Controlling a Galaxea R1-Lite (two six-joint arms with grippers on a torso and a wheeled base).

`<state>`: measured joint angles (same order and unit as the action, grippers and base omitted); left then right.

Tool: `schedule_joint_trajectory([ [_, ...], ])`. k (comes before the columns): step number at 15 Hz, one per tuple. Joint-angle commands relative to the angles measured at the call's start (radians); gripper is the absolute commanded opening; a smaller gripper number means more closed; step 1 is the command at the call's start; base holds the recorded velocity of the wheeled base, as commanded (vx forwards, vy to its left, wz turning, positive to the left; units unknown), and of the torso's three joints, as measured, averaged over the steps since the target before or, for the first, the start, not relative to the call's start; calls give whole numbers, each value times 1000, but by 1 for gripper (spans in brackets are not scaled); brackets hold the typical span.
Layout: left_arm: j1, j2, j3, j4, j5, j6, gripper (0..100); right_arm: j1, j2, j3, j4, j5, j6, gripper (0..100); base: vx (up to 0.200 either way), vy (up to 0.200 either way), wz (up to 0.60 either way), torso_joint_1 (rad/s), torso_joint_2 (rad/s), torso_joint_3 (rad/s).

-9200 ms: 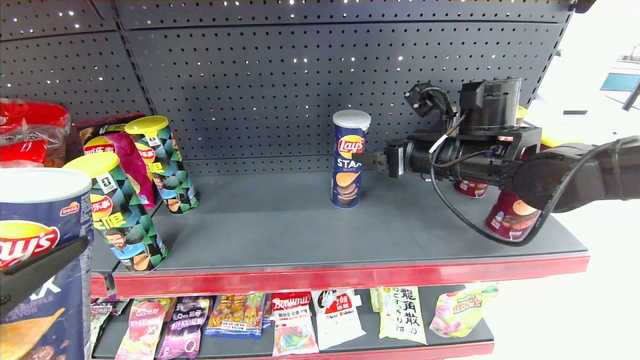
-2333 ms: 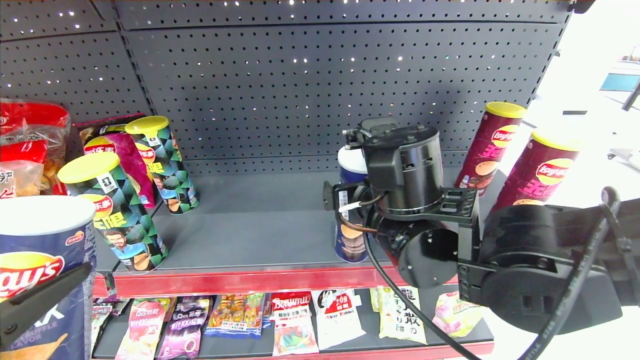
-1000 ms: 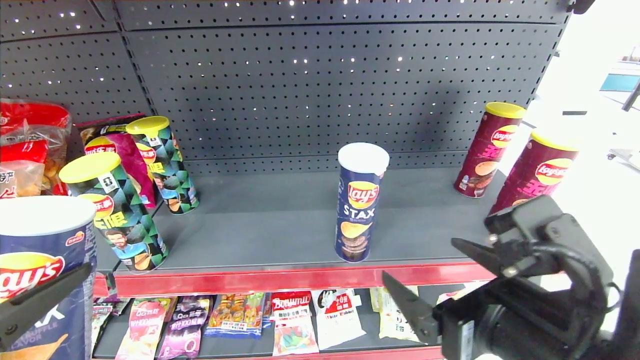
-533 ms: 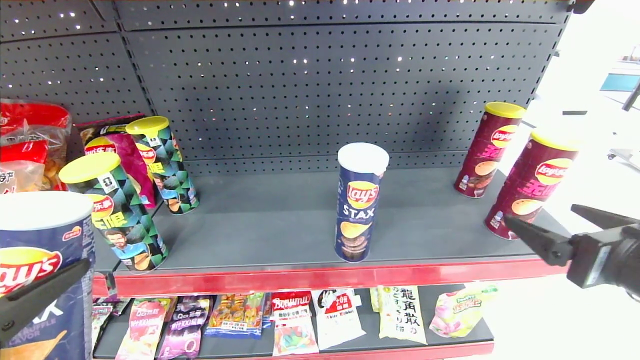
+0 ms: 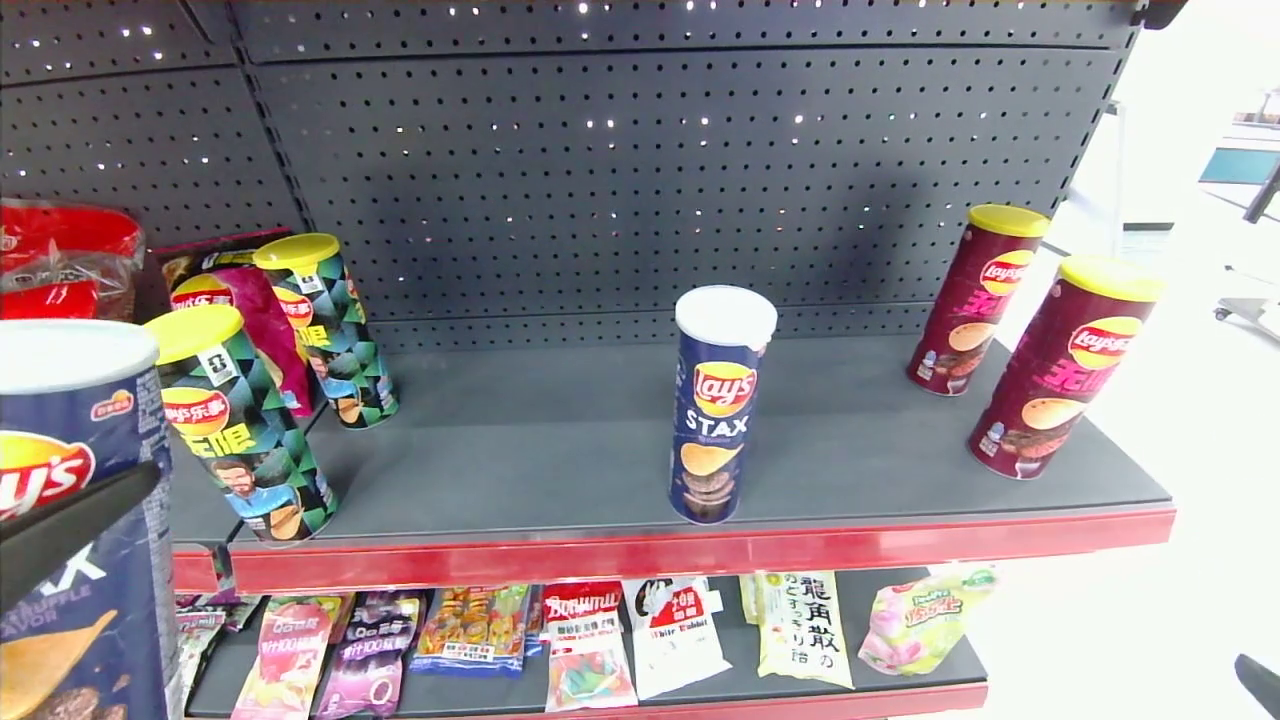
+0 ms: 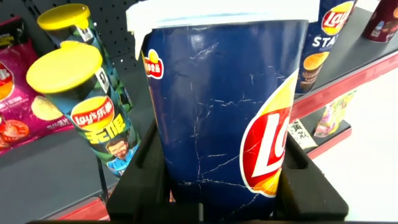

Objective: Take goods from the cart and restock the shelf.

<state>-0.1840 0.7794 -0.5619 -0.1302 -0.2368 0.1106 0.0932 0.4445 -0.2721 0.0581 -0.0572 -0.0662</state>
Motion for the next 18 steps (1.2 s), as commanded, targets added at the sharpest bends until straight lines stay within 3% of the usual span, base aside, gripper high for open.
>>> schedule_joint_trajectory([
  [1, 0, 21, -19, 1, 1, -2, 0, -35, -141, 7, 45, -122, -24, 100, 0, 0, 0, 0, 0, 0],
  [2, 0, 21, -13, 1, -1, -16, 0, -38, -142, 10, 46, -225, -21, 100, 0, 0, 0, 0, 0, 0],
  [3, 0, 21, -12, 1, -1, -20, 0, -36, -159, 21, 48, -236, -21, 100, 0, 0, 0, 0, 0, 0],
  [5, 0, 21, -16, 1, -2, -35, 0, 20, -359, 137, 40, -52, -52, 100, 0, 0, 0, 0, 0, 0],
  [7, 0, 14, -10, 1, -2, -57, 0, 17, -349, 208, 3, -36, -58, 100, 0, 0, 0, 0, 0, 0],
  [10, 0, -2, -6, 1, -2, -69, 0, 19, -346, 235, -34, -115, -1, 100, 0, 0, 0, 0, 0, 0],
  [12, 0, -5, -3, 1, -2, -95, 0, 17, -348, 266, -90, 42, 43, 100, 0, 0, 0, 0, 0, 0],
  [18, 0, -2, 10, 1, -4, -98, 0, 19, -348, 271, -50, 53, 55, 100, 0, 0, 0, 0, 0, 0],
])
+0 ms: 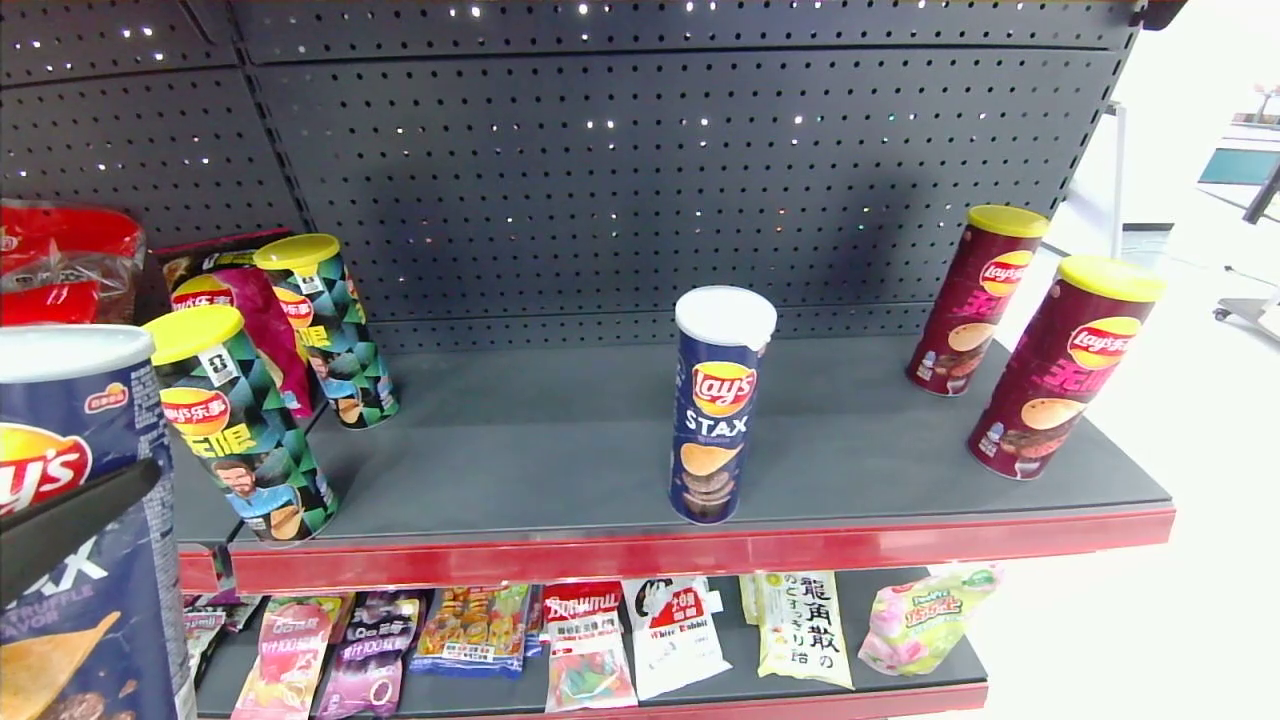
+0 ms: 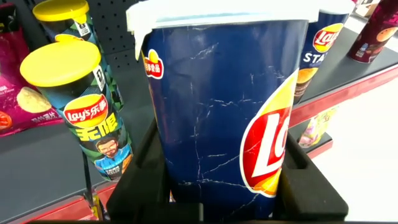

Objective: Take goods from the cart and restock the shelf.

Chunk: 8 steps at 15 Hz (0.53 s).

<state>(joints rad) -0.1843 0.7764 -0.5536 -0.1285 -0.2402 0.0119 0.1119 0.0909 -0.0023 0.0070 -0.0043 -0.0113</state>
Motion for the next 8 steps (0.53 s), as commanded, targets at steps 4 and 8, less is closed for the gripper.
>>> schedule_joint_trajectory([
  [4, 0, 0, 0, -2, -1, 0, 0, 0, 6, 1, 1, 0, 1, 100, 0, 0, 0, 0, 0, 0],
  [8, 0, -2, 1, -2, -1, 5, 0, 0, 6, 1, 1, 0, 1, 100, 0, 0, 0, 0, 0, 0],
])
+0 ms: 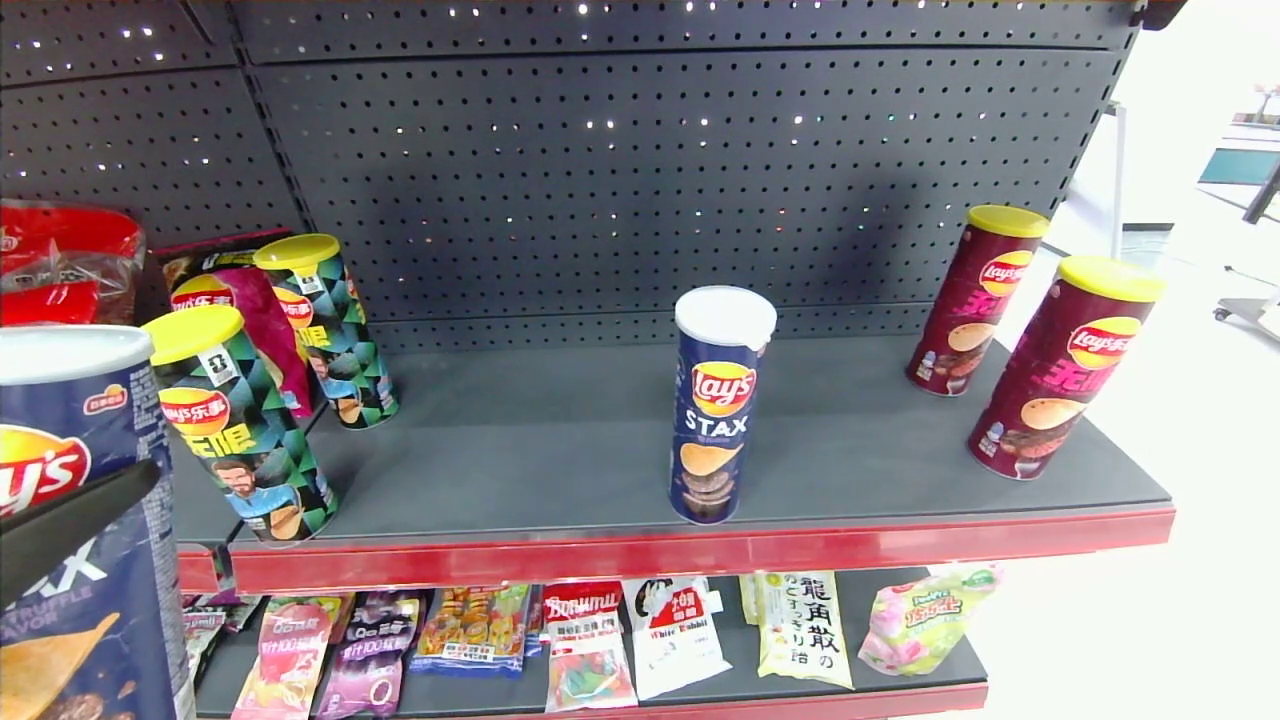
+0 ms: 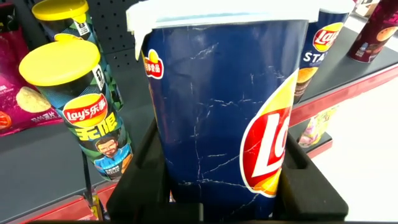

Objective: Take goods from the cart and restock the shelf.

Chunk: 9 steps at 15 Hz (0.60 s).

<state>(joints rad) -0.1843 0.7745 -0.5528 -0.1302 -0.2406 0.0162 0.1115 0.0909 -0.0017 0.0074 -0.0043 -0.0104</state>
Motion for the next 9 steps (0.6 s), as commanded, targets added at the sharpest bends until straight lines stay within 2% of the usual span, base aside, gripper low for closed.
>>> schedule_joint_trajectory([
  [1, 0, 0, 1, 0, 0, 1, 0, 0, 6, 0, 0, 0, 0, 100, 0, 0, 0, 0, 0, 0],
  [7, -3, 9, 2, 3, -19, 4, 0, 0, 6, 0, 0, 0, 0, 100, 0, 0, 0, 0, 0, 0],
  [9, -9, 17, -3, 1, -60, 7, 0, 0, 6, 0, 0, 0, 0, 100, 0, 0, 0, 0, 0, 0],
])
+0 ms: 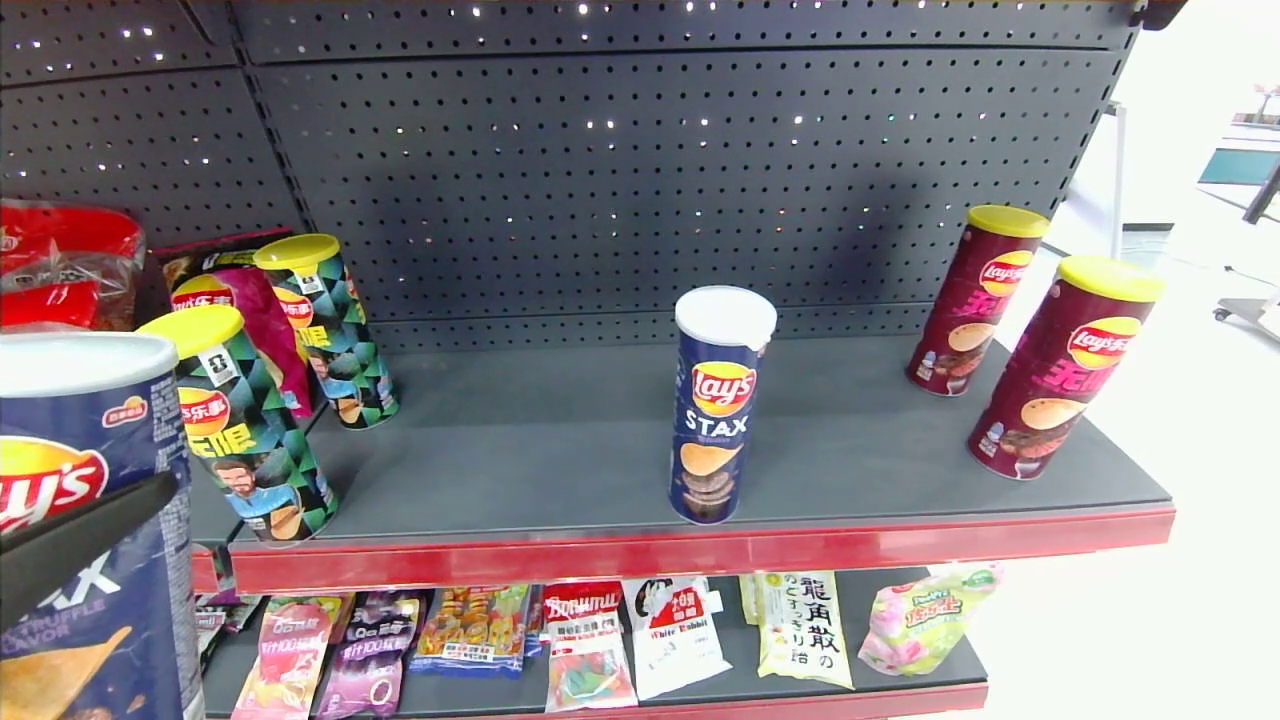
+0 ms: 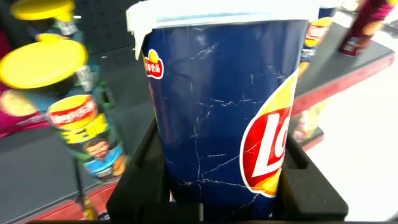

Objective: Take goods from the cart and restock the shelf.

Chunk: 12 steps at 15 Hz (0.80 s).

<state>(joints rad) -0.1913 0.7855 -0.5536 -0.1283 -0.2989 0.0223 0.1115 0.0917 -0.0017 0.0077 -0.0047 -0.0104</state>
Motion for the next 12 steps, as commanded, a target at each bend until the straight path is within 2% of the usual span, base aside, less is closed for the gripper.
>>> schedule_joint_trajectory([
  [1, -2, 6, -2, -1, -5, 1, 0, 0, 5, 0, 0, 0, 0, 100, 0, 0, 0, 0, 0, 0],
  [2, -2, 8, -2, -1, -5, 1, 0, 0, 5, 0, 0, 0, 0, 100, 0, 0, 0, 0, 0, 0],
  [5, -2, 12, -3, -1, -5, 1, 0, 0, 5, 0, 0, 0, 0, 100, 0, 0, -600, 2, 4, 1],
  [10, 0, 84, -88, -2, -3, 1, 0, 0, 5, 0, 0, 0, 0, 100, 0, 0, 0, 0, 0, 0],
  [12, 0, 181, -160, -30, -2, 1, 0, 0, 5, 0, 0, 0, 0, 100, 0, 0, 0, 0, 0, 0],
])
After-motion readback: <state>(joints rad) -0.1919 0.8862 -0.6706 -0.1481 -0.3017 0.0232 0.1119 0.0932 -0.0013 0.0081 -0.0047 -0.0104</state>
